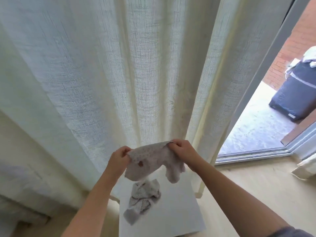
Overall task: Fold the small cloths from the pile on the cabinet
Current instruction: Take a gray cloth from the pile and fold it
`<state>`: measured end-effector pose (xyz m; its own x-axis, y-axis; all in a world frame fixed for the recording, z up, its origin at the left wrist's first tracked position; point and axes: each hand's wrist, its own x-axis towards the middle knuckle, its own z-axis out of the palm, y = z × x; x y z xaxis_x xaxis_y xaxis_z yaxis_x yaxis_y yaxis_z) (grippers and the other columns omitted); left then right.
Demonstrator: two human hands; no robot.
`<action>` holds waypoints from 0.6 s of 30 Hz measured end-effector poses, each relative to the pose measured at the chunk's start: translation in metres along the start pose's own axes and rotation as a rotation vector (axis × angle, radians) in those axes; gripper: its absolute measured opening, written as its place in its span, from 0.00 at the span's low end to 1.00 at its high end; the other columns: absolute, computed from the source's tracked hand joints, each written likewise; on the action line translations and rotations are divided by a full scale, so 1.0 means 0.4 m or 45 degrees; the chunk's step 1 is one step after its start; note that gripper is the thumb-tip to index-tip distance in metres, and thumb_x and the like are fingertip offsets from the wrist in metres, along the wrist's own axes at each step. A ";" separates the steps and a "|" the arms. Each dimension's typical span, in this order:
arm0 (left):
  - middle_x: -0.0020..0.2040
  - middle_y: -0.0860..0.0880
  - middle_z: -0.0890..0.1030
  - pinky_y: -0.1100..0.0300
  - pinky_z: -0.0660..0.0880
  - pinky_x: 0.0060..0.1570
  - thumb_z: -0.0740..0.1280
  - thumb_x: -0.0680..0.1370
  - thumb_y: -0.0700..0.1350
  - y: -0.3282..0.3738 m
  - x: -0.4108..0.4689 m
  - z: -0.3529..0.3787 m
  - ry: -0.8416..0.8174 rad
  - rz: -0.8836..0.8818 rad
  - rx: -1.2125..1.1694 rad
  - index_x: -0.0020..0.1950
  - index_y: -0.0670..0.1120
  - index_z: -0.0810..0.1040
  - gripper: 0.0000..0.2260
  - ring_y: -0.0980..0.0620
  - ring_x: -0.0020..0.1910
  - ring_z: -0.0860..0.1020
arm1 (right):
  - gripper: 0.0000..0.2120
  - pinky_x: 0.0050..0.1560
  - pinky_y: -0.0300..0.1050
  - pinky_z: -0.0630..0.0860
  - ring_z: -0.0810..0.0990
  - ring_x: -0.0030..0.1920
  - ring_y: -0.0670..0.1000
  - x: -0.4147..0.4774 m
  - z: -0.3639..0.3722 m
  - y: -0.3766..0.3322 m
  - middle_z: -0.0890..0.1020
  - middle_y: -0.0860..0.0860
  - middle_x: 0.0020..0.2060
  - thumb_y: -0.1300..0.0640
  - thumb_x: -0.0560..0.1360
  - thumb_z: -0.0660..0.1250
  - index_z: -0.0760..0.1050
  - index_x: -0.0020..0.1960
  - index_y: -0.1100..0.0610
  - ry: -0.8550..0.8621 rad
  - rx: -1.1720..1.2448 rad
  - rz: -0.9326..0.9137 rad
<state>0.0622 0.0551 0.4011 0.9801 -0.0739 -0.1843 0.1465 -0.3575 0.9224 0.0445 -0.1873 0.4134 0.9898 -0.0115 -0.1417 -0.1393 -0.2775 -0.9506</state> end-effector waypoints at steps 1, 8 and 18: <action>0.37 0.45 0.78 0.55 0.71 0.39 0.62 0.77 0.40 0.006 0.002 0.001 -0.034 -0.089 -0.203 0.37 0.47 0.79 0.10 0.48 0.37 0.76 | 0.15 0.43 0.45 0.75 0.77 0.38 0.48 0.011 -0.011 -0.011 0.80 0.53 0.35 0.54 0.79 0.64 0.78 0.42 0.65 0.012 0.147 0.103; 0.28 0.46 0.81 0.62 0.75 0.25 0.61 0.81 0.44 0.058 -0.017 0.055 -0.130 -0.530 -0.764 0.41 0.39 0.79 0.13 0.51 0.26 0.80 | 0.31 0.55 0.50 0.75 0.80 0.50 0.57 -0.035 -0.012 0.021 0.81 0.58 0.49 0.35 0.67 0.71 0.81 0.56 0.61 -0.232 1.307 0.502; 0.42 0.40 0.83 0.56 0.80 0.36 0.60 0.83 0.46 0.028 -0.023 0.060 -0.173 -0.599 -0.918 0.53 0.34 0.78 0.15 0.47 0.38 0.83 | 0.28 0.63 0.55 0.75 0.77 0.62 0.58 -0.073 0.006 0.103 0.79 0.59 0.62 0.44 0.74 0.72 0.76 0.67 0.61 -0.551 1.140 0.579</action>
<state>0.0514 0.0293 0.4050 0.7785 -0.1938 -0.5970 0.6266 0.2943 0.7216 0.0098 -0.1959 0.3776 0.7713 0.4513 -0.4488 -0.6329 0.4683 -0.6166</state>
